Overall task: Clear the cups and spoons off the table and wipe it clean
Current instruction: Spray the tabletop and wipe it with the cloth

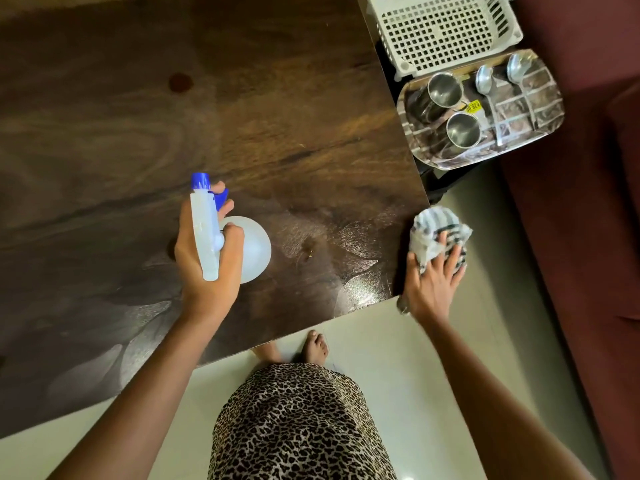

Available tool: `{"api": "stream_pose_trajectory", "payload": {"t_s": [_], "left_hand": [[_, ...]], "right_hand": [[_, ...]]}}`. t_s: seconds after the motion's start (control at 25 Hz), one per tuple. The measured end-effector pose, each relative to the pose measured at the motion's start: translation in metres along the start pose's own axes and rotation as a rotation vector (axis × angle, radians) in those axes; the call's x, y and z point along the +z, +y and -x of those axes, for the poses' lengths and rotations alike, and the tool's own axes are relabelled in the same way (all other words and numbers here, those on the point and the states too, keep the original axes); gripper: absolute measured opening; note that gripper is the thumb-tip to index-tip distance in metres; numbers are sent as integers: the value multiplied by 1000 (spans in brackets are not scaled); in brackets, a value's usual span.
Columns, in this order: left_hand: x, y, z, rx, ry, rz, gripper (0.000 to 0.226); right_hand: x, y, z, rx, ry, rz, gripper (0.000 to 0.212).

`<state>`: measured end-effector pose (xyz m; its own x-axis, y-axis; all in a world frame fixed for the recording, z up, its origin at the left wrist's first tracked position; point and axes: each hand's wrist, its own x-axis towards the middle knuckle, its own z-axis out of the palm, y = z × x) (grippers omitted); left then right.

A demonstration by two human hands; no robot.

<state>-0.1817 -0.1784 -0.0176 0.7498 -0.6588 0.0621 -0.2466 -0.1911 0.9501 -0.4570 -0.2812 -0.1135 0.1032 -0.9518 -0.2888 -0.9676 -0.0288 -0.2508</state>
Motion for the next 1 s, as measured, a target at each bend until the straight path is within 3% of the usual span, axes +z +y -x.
{"api": "stream_pose_trajectory", "payload": {"t_s": [0.16, 0.32, 0.48, 0.6, 0.76, 0.88, 1.0], "left_hand": [[4, -2, 2, -17, -9, 1, 46], [9, 3, 7, 26, 72, 13, 46], [-7, 0, 6, 27, 152, -4, 44], [-28, -5, 5, 12, 169, -11, 43], [-37, -11, 8, 6, 199, -17, 41], [-35, -12, 12, -4, 190, -33, 43], [-39, -12, 13, -24, 158, -34, 46]], "right_hand": [[-1, -38, -38, 88, 1, 65, 59], [40, -97, 4, -378, -83, 182, 59], [56, -71, 76, -726, -108, 340, 66], [38, -46, 49, -655, -83, 317, 67], [27, -135, -46, -387, -129, 213, 59], [44, -198, -62, -562, -150, 283, 59], [61, -178, -8, -829, -128, 391, 58]]}}
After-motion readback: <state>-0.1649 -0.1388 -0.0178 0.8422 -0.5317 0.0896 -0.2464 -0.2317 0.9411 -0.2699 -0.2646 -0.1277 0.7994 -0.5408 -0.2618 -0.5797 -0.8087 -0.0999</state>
